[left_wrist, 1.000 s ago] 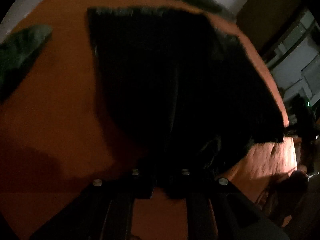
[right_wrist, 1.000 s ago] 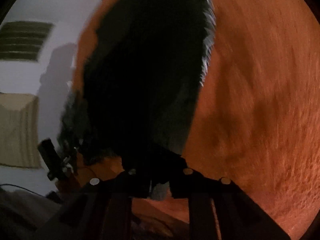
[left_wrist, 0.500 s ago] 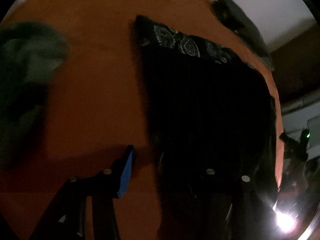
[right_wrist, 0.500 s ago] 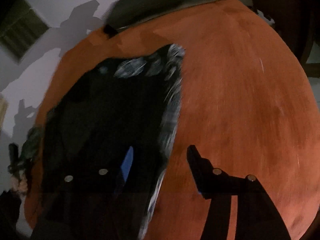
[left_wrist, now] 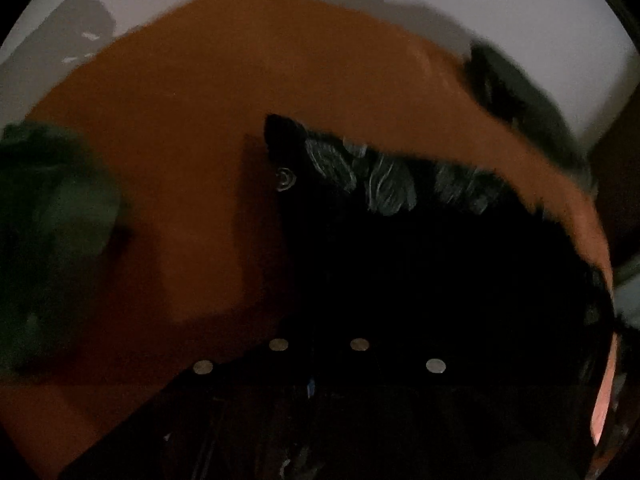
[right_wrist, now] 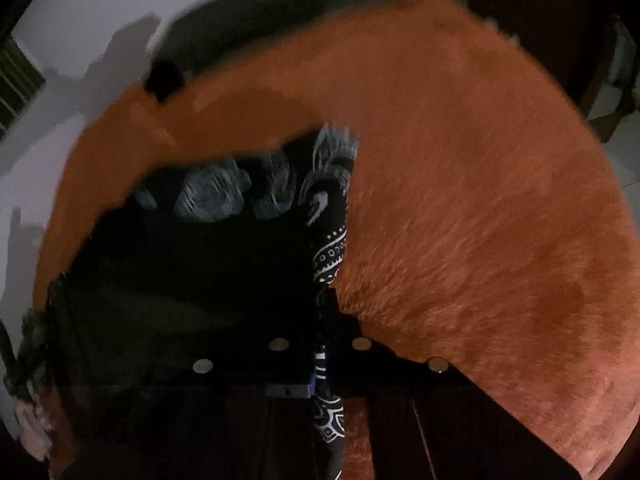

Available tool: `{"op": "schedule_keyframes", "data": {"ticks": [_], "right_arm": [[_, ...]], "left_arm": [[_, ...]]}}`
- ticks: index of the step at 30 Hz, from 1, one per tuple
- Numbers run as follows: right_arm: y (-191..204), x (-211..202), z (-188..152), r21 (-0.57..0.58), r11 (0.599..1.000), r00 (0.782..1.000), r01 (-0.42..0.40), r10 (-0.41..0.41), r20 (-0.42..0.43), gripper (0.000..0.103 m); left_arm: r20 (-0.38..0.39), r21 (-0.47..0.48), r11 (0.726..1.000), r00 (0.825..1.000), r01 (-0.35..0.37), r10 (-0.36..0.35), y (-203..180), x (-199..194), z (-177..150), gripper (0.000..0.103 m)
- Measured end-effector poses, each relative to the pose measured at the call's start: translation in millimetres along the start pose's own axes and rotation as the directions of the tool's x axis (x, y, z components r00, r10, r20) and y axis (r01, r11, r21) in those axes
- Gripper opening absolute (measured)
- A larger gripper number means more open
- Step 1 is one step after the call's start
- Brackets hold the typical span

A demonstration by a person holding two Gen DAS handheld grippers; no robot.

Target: Fold clothes

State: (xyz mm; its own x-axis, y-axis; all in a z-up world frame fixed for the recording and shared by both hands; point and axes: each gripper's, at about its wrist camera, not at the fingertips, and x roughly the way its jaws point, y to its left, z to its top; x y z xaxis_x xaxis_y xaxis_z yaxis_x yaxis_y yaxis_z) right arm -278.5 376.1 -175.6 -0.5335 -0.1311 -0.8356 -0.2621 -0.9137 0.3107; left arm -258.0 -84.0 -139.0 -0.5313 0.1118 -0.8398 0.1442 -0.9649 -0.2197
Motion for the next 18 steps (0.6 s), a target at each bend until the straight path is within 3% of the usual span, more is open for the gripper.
{"op": "schedule_keyframes", "data": {"ticks": [2, 4, 7, 11, 13, 15, 18], "right_arm": [[-13, -20, -11, 0.061, 0.998, 0.999, -0.009, 0.006, 0.047, 0.002], [-27, -29, -21, 0.102, 0.995, 0.998, -0.009, 0.003, 0.056, 0.002], [-33, -5, -25, 0.046, 0.999, 1.000, 0.022, -0.021, -0.009, 0.002], [-38, 13, -23, 0.048, 0.999, 0.998, 0.000, 0.003, -0.062, 0.006], [-44, 6, -27, 0.090, 0.996, 0.998, -0.020, 0.025, -0.057, 0.008], [-45, -17, -40, 0.085, 0.996, 0.999, -0.010, 0.014, -0.044, 0.018], [-42, -52, -72, 0.042, 0.999, 0.999, -0.028, 0.030, -0.039, 0.019]], "left_arm": [[0.038, -0.036, 0.999, 0.999, 0.006, -0.005, 12, -14, -4, 0.003], [0.001, -0.030, 0.999, 1.000, 0.028, -0.028, 16, -1, -6, 0.004], [-0.056, -0.012, 0.999, 0.998, 0.040, -0.040, 17, 27, -8, 0.006], [-0.071, -0.048, 0.995, 0.994, 0.083, -0.086, 27, 22, -9, 0.010], [-0.072, -0.068, 0.992, 0.991, 0.104, -0.109, 33, 15, -9, 0.017], [-0.054, -0.053, 0.994, 0.994, 0.093, -0.096, 37, 1, -13, 0.031], [-0.050, -0.009, 0.996, 0.995, 0.088, -0.088, 36, -30, -34, 0.035]]}}
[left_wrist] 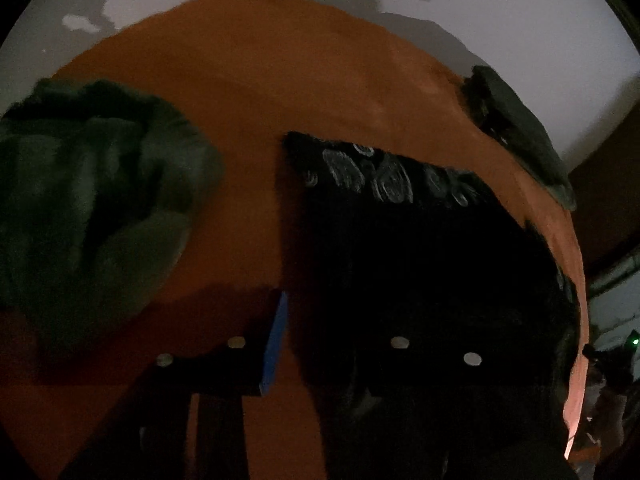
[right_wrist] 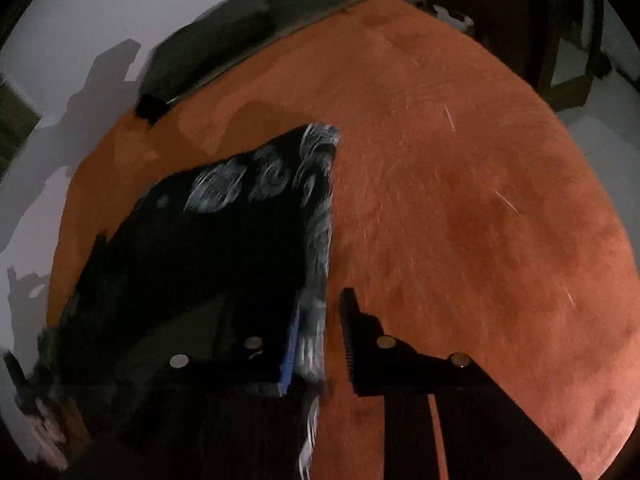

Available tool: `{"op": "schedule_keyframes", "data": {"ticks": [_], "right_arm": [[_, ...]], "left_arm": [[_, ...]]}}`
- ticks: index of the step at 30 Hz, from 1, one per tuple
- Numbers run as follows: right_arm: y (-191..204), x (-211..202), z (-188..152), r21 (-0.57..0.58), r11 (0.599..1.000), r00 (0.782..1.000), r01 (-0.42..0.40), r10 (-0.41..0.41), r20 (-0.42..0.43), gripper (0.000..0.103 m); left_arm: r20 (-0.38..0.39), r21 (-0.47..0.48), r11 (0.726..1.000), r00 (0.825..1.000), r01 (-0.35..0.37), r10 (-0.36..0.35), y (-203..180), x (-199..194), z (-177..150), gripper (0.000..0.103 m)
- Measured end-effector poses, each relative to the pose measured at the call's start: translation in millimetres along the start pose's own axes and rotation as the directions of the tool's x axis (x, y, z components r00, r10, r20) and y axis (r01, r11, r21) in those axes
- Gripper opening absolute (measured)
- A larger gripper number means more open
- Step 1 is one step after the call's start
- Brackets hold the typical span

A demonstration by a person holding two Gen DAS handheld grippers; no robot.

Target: Fold clothes

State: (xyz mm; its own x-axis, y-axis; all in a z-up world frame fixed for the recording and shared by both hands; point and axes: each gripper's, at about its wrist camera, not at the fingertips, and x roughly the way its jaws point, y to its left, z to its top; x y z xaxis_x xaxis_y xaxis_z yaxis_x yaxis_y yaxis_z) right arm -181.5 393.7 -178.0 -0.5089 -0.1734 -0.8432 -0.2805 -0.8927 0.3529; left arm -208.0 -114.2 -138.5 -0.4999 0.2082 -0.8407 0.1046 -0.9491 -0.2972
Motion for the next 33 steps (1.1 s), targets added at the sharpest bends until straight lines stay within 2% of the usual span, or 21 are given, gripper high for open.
{"op": "schedule_keyframes", "data": {"ticks": [3, 6, 8, 10, 12, 14, 17, 19, 22, 24, 26, 29, 33], "right_arm": [[7, -21, -41, -0.041, 0.997, 0.997, -0.059, 0.057, -0.058, 0.019], [25, -42, -73, -0.072, 0.993, 0.991, -0.092, 0.084, -0.108, 0.019], [37, -63, -89, -0.110, 0.990, 0.992, -0.091, 0.080, -0.097, 0.019], [47, -88, -104, -0.151, 0.984, 0.995, -0.091, 0.083, -0.057, 0.019], [55, -101, -115, -0.172, 0.979, 0.993, -0.112, 0.106, -0.046, 0.022], [61, -99, -126, -0.172, 0.975, 0.989, -0.137, 0.124, -0.087, 0.030], [60, -78, -148, -0.134, 0.975, 0.971, -0.178, 0.152, -0.184, 0.030], [58, -61, -163, -0.108, 0.981, 0.964, -0.161, 0.133, -0.229, 0.030], [54, -39, -181, -0.073, 0.987, 0.949, -0.145, 0.118, -0.291, 0.031], [51, -30, -190, -0.060, 0.989, 0.941, -0.137, 0.111, -0.320, 0.031], [48, -32, -194, -0.074, 0.990, 0.947, -0.118, 0.089, -0.309, 0.031], [43, -36, -195, -0.052, 0.993, 0.947, -0.109, 0.088, -0.309, 0.031], [41, -49, -190, -0.030, 0.993, 0.953, -0.112, 0.099, -0.286, 0.032]], "left_arm": [[-0.069, 0.108, 0.993, 0.997, 0.047, -0.039, -30, -7, -30, 0.035], [-0.158, 0.250, 0.963, 0.986, 0.096, -0.057, -70, -12, -71, 0.035], [-0.212, 0.292, 0.947, 0.974, 0.136, -0.074, -85, -21, -98, 0.035], [-0.266, 0.284, 0.938, 0.956, 0.202, -0.125, -91, -24, -119, 0.035], [-0.300, 0.289, 0.932, 0.945, 0.218, -0.128, -92, -25, -135, 0.035], [-0.329, 0.299, 0.928, 0.937, 0.221, -0.117, -92, -23, -149, 0.035], [-0.375, 0.268, 0.937, 0.920, 0.225, -0.114, -84, -14, -163, 0.035], [-0.385, 0.244, 0.939, 0.913, 0.241, -0.134, -76, -4, -170, 0.036], [-0.407, 0.203, 0.954, 0.905, 0.222, -0.124, -57, 10, -185, 0.039], [-0.406, 0.180, 0.956, 0.903, 0.233, -0.144, -54, 12, -186, 0.039], [-0.404, 0.176, 0.958, 0.904, 0.227, -0.140, -57, 11, -182, 0.039], [-0.370, 0.193, 0.959, 0.920, 0.208, -0.125, -64, -1, -169, 0.039], [-0.295, 0.225, 0.935, 0.934, 0.273, -0.202, -89, -28, -145, 0.039]]}}
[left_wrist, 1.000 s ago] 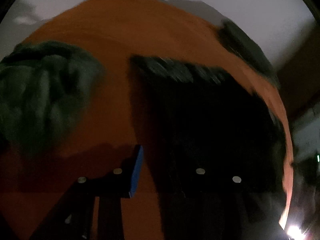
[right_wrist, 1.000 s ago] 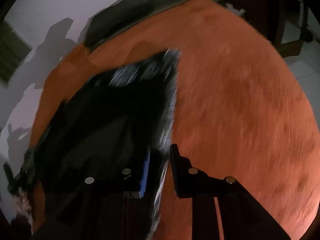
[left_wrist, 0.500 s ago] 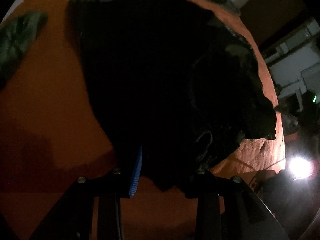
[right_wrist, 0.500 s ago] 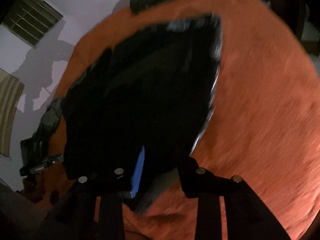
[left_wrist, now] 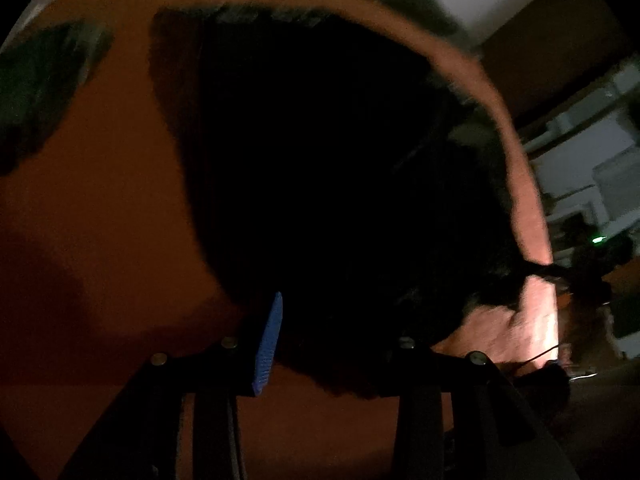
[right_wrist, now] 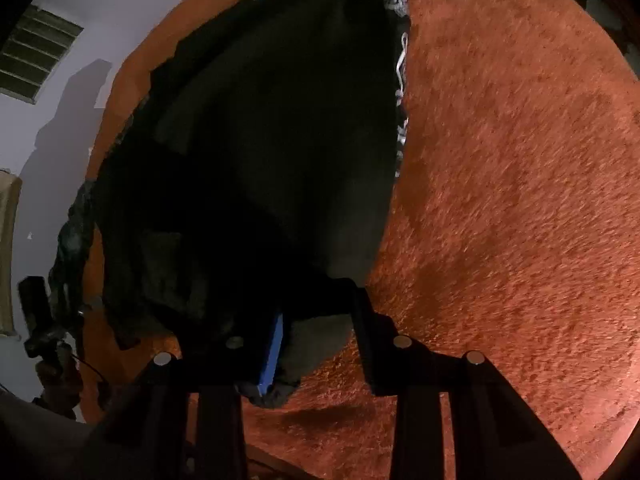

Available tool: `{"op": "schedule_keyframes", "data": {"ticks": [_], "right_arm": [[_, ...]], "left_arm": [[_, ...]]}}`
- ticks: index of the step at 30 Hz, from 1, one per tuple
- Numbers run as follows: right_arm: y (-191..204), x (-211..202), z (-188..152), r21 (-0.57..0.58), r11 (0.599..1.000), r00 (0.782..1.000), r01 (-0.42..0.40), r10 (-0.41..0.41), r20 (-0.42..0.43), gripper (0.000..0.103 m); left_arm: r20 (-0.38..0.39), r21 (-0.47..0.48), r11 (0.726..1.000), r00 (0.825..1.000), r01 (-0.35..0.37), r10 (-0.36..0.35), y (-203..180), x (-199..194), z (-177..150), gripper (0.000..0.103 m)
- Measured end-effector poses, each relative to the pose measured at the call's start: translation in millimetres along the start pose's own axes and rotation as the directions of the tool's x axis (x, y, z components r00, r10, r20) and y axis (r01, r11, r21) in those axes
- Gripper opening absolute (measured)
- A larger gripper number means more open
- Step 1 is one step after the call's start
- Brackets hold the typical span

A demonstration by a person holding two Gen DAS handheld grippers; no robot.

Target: Fold clothes

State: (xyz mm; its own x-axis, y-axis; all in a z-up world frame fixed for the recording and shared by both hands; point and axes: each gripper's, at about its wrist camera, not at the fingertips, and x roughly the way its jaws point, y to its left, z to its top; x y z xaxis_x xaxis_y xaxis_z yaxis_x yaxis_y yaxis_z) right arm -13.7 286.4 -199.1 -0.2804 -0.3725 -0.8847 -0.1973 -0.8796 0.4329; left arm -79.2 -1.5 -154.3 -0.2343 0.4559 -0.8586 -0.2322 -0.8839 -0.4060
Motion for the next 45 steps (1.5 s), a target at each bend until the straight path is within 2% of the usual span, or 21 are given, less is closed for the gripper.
{"op": "schedule_keyframes", "data": {"ticks": [2, 3, 8, 11, 12, 13, 17, 19, 20, 23, 27, 29, 30, 32, 34, 38, 41, 44, 45], "right_arm": [[-1, -2, -2, 0.014, 1.000, 1.000, -0.015, 0.015, 0.004, 0.032], [-2, -2, -3, 0.022, 0.999, 1.000, -0.024, 0.024, 0.003, 0.032], [-8, -11, -8, 0.071, 0.996, 0.998, -0.063, 0.064, -0.013, 0.032], [-11, -11, -13, 0.093, 0.993, 0.996, -0.076, 0.079, -0.029, 0.034], [-13, -9, -15, 0.106, 0.991, 0.996, -0.079, 0.084, -0.042, 0.043], [-14, -5, -17, 0.125, 0.988, 0.994, -0.086, 0.094, -0.058, 0.046], [-19, 3, -23, 0.198, 0.968, 0.984, -0.153, 0.169, -0.065, 0.047], [-14, -1, -22, 0.180, 0.965, 0.979, -0.190, 0.200, -0.038, 0.032], [-9, -5, -20, 0.147, 0.972, 0.981, -0.186, 0.191, -0.024, 0.020], [9, -19, -15, 0.036, 0.988, 0.988, -0.151, 0.151, 0.021, 0.012], [24, -28, -5, 0.026, 0.977, 0.977, -0.214, 0.213, 0.023, 0.012], [28, -36, -3, 0.034, 0.966, 0.966, -0.257, 0.256, 0.030, 0.012], [30, -40, -2, 0.038, 0.960, 0.960, -0.278, 0.277, 0.034, 0.012], [35, -43, -1, 0.038, 0.952, 0.953, -0.304, 0.302, 0.035, 0.012], [39, -45, -1, 0.042, 0.944, 0.945, -0.327, 0.326, 0.033, 0.012], [51, -46, 4, 0.062, 0.933, 0.935, -0.354, 0.352, 0.037, 0.012], [58, -53, 6, 0.049, 0.938, 0.939, -0.343, 0.342, 0.043, 0.012], [78, -51, 6, 0.015, 0.949, 0.949, -0.314, 0.313, 0.048, 0.012], [81, -51, 6, 0.013, 0.949, 0.948, -0.316, 0.316, 0.046, 0.012]], "left_arm": [[0.065, 0.033, 0.999, 0.998, 0.019, -0.021, -16, -7, 12, 0.039], [0.071, 0.053, 0.998, 0.997, 0.036, -0.039, -22, -8, 15, 0.039], [0.007, 0.147, 0.983, 0.993, 0.112, -0.114, -62, 17, 10, 0.039], [-0.032, 0.220, 0.969, 0.993, 0.116, -0.111, -85, 35, 0, 0.039], [-0.043, 0.244, 0.963, 0.993, 0.113, -0.106, -94, 41, -4, 0.039], [-0.056, 0.269, 0.957, 0.994, 0.106, -0.095, -107, 50, -10, 0.039], [-0.090, 0.341, 0.937, 0.995, 0.070, -0.042, -119, 60, -27, 0.039], [-0.101, 0.356, 0.933, 0.995, 0.053, -0.018, -122, 65, -32, 0.039], [-0.103, 0.355, 0.934, 0.995, 0.048, -0.012, -122, 66, -33, 0.039], [-0.101, 0.361, 0.932, 0.995, 0.037, 0.000, -110, 55, -34, 0.039], [-0.110, 0.380, 0.920, 0.992, 0.098, -0.061, -122, 43, -17, 0.039], [-0.130, 0.394, 0.903, 0.983, 0.170, -0.129, -141, 43, -6, 0.042], [-0.148, 0.396, 0.894, 0.975, 0.210, -0.163, -148, 44, -2, 0.048], [-0.194, 0.380, 0.876, 0.952, 0.297, -0.238, -162, 48, 3, 0.052], [-0.221, 0.361, 0.862, 0.930, 0.357, -0.293, -173, 54, 3, 0.053], [-0.244, 0.383, 0.849, 0.926, 0.365, -0.288, -193, 66, -6, 0.053], [-0.286, 0.349, 0.837, 0.898, 0.422, -0.334, -201, 72, -8, 0.053], [-0.301, 0.292, 0.824, 0.865, 0.485, -0.403, -207, 75, -4, 0.059], [-0.298, 0.275, 0.828, 0.862, 0.489, -0.410, -207, 78, -3, 0.061]]}}
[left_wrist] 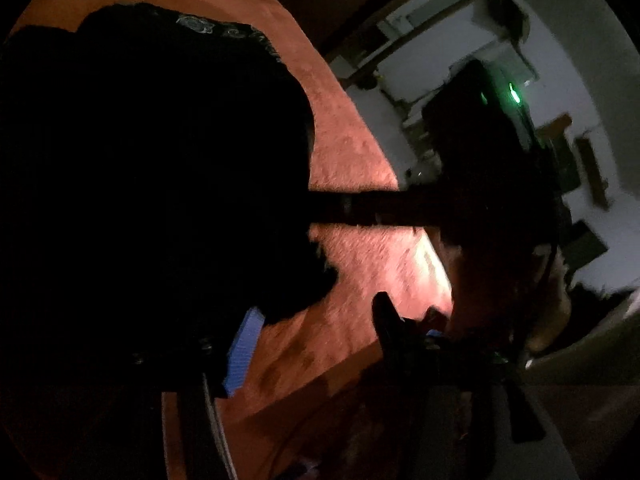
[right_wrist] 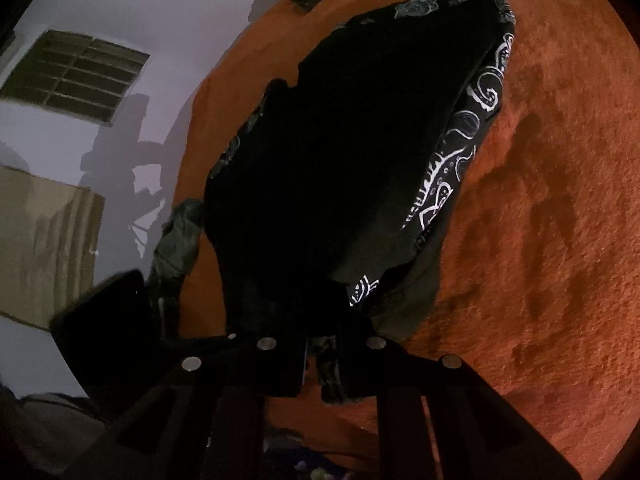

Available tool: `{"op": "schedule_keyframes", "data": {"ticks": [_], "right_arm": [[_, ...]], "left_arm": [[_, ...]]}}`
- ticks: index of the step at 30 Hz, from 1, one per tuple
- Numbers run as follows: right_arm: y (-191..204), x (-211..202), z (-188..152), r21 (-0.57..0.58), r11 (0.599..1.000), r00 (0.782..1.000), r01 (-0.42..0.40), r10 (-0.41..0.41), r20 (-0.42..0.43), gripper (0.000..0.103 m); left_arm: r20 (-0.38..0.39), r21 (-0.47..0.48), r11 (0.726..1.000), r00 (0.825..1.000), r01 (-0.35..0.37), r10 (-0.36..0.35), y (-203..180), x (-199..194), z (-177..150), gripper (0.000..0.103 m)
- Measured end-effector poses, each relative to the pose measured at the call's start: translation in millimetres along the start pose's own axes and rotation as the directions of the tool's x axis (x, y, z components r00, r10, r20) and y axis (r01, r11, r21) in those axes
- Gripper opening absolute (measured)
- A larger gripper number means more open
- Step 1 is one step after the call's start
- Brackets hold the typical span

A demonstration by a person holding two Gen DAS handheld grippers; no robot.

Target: Fold clothes

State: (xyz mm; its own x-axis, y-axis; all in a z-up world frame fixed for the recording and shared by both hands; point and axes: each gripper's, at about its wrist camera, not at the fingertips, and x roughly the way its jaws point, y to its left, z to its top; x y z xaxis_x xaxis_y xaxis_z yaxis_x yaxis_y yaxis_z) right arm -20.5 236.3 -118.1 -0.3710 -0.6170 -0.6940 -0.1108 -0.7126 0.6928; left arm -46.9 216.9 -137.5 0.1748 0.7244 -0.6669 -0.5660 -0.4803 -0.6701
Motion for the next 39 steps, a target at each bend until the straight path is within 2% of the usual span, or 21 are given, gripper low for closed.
{"op": "schedule_keyframes", "data": {"ticks": [4, 7, 9, 11, 13, 14, 17, 21, 23, 25, 28, 29, 30, 31, 33, 36, 39], "right_arm": [[8, -3, -4, -0.025, 1.000, 1.000, -0.008, 0.008, 0.006, 0.012], [18, -7, -11, -0.087, 0.996, 1.000, -0.006, 0.007, 0.006, 0.012], [30, 2, -14, -0.118, 0.993, 1.000, 0.017, -0.015, 0.012, 0.012], [34, 5, -18, -0.140, 0.990, 0.999, 0.034, -0.032, 0.015, 0.012], [34, 6, -19, -0.150, 0.988, 0.999, 0.044, -0.042, 0.018, 0.012], [33, 7, -19, -0.152, 0.987, 0.999, 0.051, -0.048, 0.021, 0.012], [28, 5, -16, -0.157, 0.984, 0.997, 0.079, -0.075, 0.032, 0.012], [14, 7, -7, -0.098, 0.994, 0.999, 0.042, -0.043, -0.004, 0.012], [3, 6, 3, -0.048, 0.999, 1.000, 0.016, -0.017, -0.024, 0.015], [-12, -2, 18, -0.005, 1.000, 1.000, 0.021, -0.021, -0.010, 0.017], [-45, -21, 55, 0.088, 0.995, 0.998, 0.039, -0.044, 0.051, 0.026], [-57, -27, 68, 0.119, 0.992, 0.996, 0.042, -0.050, 0.069, 0.033], [-68, -30, 82, 0.143, 0.989, 0.996, 0.039, -0.050, 0.072, 0.047], [-77, -30, 94, 0.162, 0.986, 0.997, 0.036, -0.047, 0.064, 0.054], [-95, -27, 119, 0.211, 0.976, 0.997, 0.048, -0.059, 0.046, 0.081], [-114, -19, 150, 0.253, 0.966, 0.997, 0.055, -0.066, 0.037, 0.082], [-121, 1, 178, 0.217, 0.972, 0.995, 0.096, -0.098, 0.000, 0.082]], "left_arm": [[-0.023, -0.066, 0.998, 1.000, -0.008, 0.006, 10, 13, 5, 0.062], [-0.042, -0.092, 0.996, 0.999, 0.005, -0.009, 12, 25, 5, 0.062], [-0.037, -0.092, 0.996, 0.999, 0.003, -0.007, 10, 29, 4, 0.062], [-0.012, -0.073, 0.997, 0.999, -0.031, 0.030, 5, 29, 2, 0.062], [0.009, -0.051, 0.995, 0.996, -0.088, 0.088, 3, 27, -2, 0.052], [0.016, -0.043, 0.993, 0.993, -0.113, 0.114, 3, 26, -4, 0.035], [0.020, -0.048, 0.989, 0.990, -0.140, 0.141, 8, 19, -8, 0.015], [0.031, -0.082, 0.985, 0.988, -0.150, 0.153, 19, 8, -8, 0.014], [0.042, -0.089, 0.984, 0.986, -0.156, 0.161, 15, 7, -9, 0.014], [0.051, -0.096, 0.983, 0.985, -0.157, 0.162, 14, 4, -10, 0.014], [0.059, -0.099, 0.981, 0.984, -0.164, 0.171, 14, -3, -13, 0.014], [0.059, -0.099, 0.981, 0.983, -0.166, 0.172, 14, -5, -15, 0.014], [0.059, -0.099, 0.981, 0.983, -0.168, 0.174, 14, -7, -17, 0.014], [0.060, -0.100, 0.981, 0.983, -0.169, 0.176, 14, -9, -19, 0.014], [0.061, -0.101, 0.980, 0.982, -0.170, 0.176, 13, -9, -20, 0.014], [0.063, -0.100, 0.980, 0.982, -0.172, 0.178, 10, -10, -22, 0.014], [0.065, -0.091, 0.980, 0.981, -0.175, 0.182, 5, -11, -25, 0.014]]}}
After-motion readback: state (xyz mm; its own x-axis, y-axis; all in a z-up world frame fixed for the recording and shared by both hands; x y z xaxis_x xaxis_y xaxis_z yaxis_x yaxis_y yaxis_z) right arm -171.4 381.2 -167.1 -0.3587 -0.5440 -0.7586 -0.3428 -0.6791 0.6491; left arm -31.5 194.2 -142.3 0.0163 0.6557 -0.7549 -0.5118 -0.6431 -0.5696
